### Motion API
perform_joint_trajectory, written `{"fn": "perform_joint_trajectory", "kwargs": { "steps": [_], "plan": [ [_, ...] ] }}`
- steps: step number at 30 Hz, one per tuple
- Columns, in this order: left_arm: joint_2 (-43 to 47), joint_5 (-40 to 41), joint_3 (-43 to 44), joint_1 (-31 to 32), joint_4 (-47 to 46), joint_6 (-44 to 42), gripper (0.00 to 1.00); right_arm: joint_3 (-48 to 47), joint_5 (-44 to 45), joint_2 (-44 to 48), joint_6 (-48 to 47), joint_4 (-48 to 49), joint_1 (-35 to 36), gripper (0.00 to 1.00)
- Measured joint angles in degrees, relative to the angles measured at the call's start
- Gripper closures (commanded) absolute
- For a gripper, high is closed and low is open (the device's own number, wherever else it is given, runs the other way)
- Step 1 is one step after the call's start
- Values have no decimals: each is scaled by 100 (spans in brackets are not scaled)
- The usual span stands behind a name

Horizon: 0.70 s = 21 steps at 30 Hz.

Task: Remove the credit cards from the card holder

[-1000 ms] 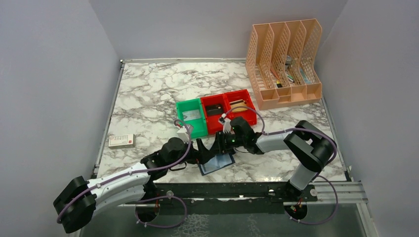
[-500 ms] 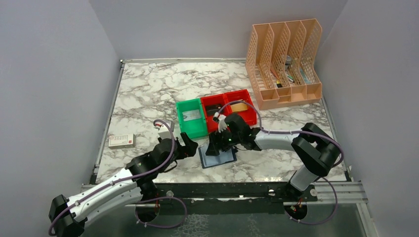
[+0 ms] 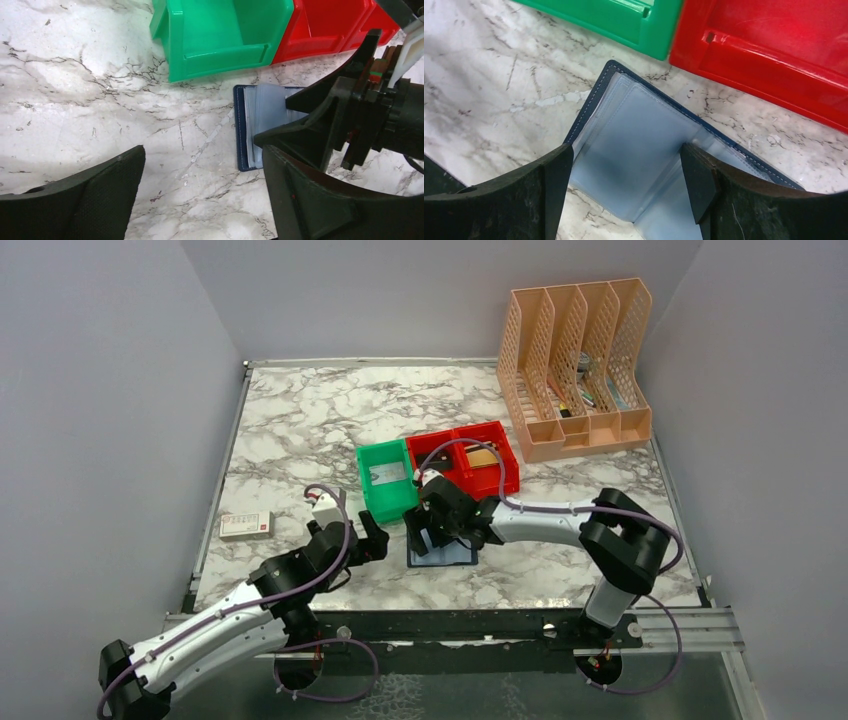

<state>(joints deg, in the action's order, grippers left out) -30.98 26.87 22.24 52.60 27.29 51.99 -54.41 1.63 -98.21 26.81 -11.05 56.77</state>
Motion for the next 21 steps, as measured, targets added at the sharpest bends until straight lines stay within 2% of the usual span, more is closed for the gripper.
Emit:
{"fn": "perform_joint_trajectory", "kwargs": {
  "steps": [4,7,13,17,21],
  "plan": [
    [118,9,15,0,120,-79,8,-229,529,-168,166,-256,192,20],
    [192,4,15,0,151,258,8,-428,944,-332,247,-459,391,21],
    [343,0,15,0,160,588,8,-643,1515,-520,444,-717,592,38],
    [442,0,15,0,177,667,8,-605,1550,-494,538,-691,590,49],
    [487,0,15,0,195,706,8,-522,1458,-437,551,-581,575,51]
  ]
}}
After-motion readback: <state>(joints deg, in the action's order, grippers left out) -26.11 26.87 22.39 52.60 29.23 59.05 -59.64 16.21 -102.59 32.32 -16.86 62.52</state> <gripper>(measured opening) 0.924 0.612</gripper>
